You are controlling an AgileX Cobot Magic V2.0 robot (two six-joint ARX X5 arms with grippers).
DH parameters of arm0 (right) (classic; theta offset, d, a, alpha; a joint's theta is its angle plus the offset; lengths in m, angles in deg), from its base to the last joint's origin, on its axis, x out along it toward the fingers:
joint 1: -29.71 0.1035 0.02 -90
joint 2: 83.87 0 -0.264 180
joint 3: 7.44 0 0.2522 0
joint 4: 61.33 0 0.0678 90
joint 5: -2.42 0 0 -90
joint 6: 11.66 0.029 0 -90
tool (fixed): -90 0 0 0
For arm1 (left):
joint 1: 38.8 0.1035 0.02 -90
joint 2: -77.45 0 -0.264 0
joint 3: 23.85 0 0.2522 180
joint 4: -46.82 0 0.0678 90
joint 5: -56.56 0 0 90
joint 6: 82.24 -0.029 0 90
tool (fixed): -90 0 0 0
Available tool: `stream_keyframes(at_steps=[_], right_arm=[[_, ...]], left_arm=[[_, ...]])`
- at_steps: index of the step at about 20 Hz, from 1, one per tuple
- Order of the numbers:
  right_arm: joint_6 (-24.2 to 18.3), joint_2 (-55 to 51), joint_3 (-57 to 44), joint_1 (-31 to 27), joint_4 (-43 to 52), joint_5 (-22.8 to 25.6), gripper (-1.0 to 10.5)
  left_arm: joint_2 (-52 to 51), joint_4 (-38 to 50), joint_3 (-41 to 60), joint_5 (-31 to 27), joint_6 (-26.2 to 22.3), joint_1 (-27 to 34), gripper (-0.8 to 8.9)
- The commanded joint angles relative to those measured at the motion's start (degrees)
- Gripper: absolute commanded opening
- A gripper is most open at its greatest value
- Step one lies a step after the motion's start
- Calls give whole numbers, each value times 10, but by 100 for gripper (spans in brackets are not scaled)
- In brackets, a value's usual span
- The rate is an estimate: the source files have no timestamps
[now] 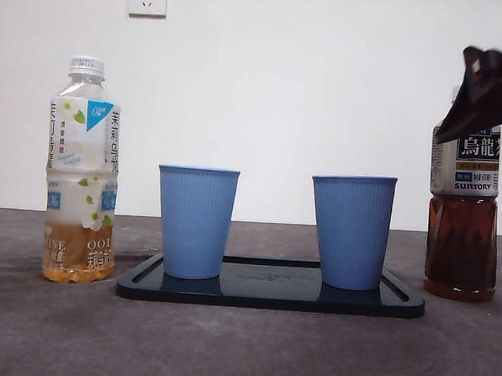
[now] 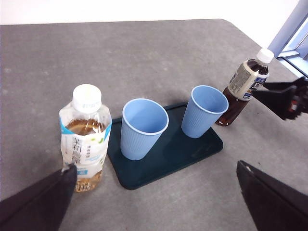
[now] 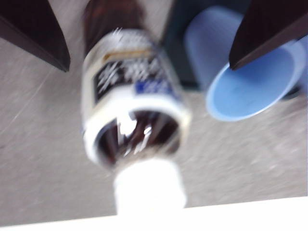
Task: Pour the drink into the cup
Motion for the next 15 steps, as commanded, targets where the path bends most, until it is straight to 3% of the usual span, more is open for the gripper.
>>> stream_keyframes(at_steps=[1,11,15], right_arm=[[-10,42,0,2,46,16,543],[-22,246,0,1,261,41,522],[-22,286,0,1,297,46,278]], left_arm=[[3,3,-9,-2,-11,-2,530],[4,3,-9,-2,-11,-2,530],[4,3,-9,-2,-11,-2,530]])
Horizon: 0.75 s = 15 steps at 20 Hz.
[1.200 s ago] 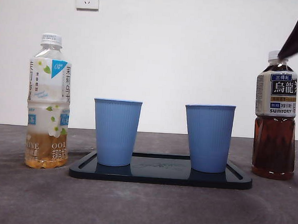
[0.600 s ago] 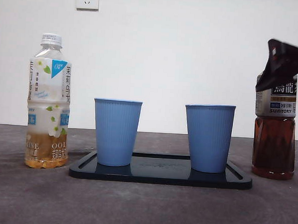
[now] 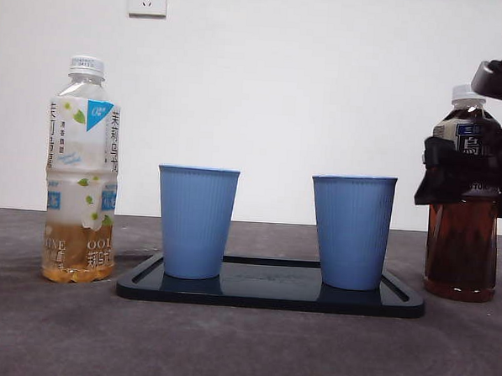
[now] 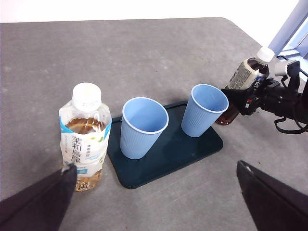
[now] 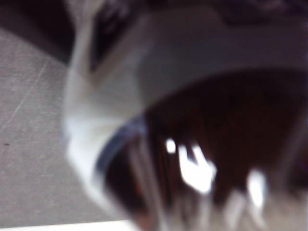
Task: Pour the drink into the cup
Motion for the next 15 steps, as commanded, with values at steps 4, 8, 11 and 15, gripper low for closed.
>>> stream_keyframes(at_steps=[4,8,11,15], right_arm=[[-8,9,0,2,31,-5,197],[-15,-49,10,2,-34,-20,193],[-57,-119,73,8,-240,-19,193],[-132,-141,219,38,-527,10,193]], left_arm=[[4,4,-9,-2,-11,-2,530],[4,5,-9,-2,-13,-2,530],[3,8,-9,-2,-13,-2,530],[3,18,-9,-2,-13,-2,530]])
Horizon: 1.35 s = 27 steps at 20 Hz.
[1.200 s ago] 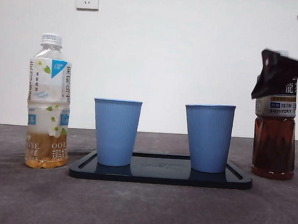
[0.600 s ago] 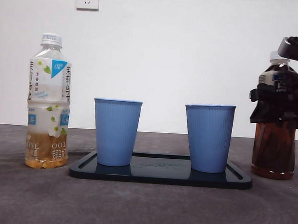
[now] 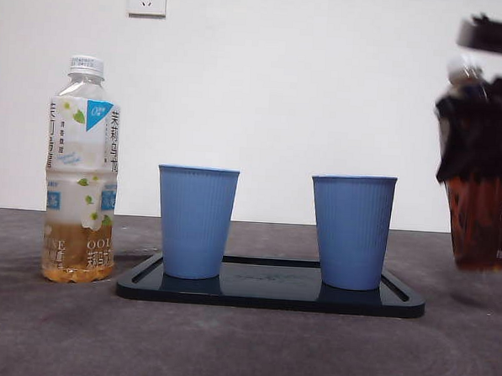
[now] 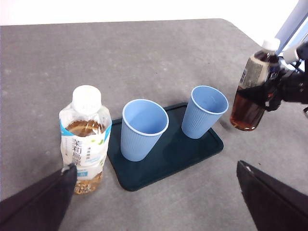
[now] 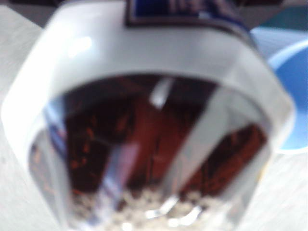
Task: Pour the drink into the cup
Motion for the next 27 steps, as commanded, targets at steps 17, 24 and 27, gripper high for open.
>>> stream_keyframes(at_steps=[17,24,27], right_arm=[[-217,195,287,211,-481,458,193],[-246,249,287,235,-480,564,193],[-247,249,287,236,-481,566,193]], left_arm=[[2,24,-9,-2,-11,-2,530],[3,24,-9,-2,-11,-14,530],[3,23,-9,-2,-10,-14,530]])
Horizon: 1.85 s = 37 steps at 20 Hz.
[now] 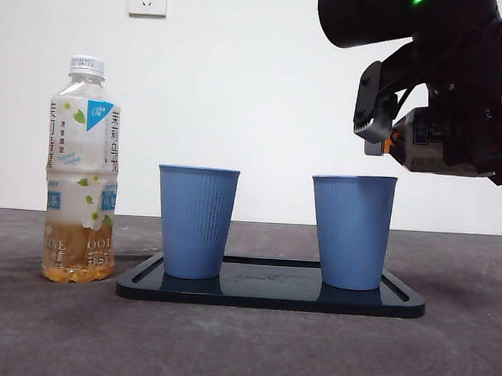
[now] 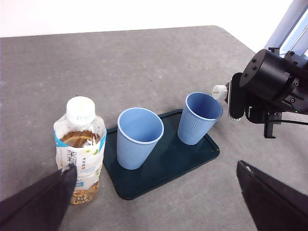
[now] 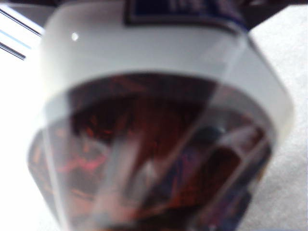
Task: Pour the drink into the cup
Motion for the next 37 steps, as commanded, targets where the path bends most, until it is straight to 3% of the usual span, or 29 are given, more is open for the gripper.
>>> stream_keyframes(at_steps=[1,26,30,33,37], right_arm=[[-5,5,18,7,3,22,193],[3,5,18,8,4,34,193],[36,3,18,10,5,35,193],[98,-19,18,8,7,21,193],[206,-106,17,-19,29,-122,193]], left_arm=[[2,6,-9,-2,-10,-2,530],[2,-5,-9,-2,-9,-6,530],[3,-11,-9,-2,-9,-6,530],[3,-11,-9,-2,-9,-6,530],[3,-12,-9,-2,-9,-6,530]])
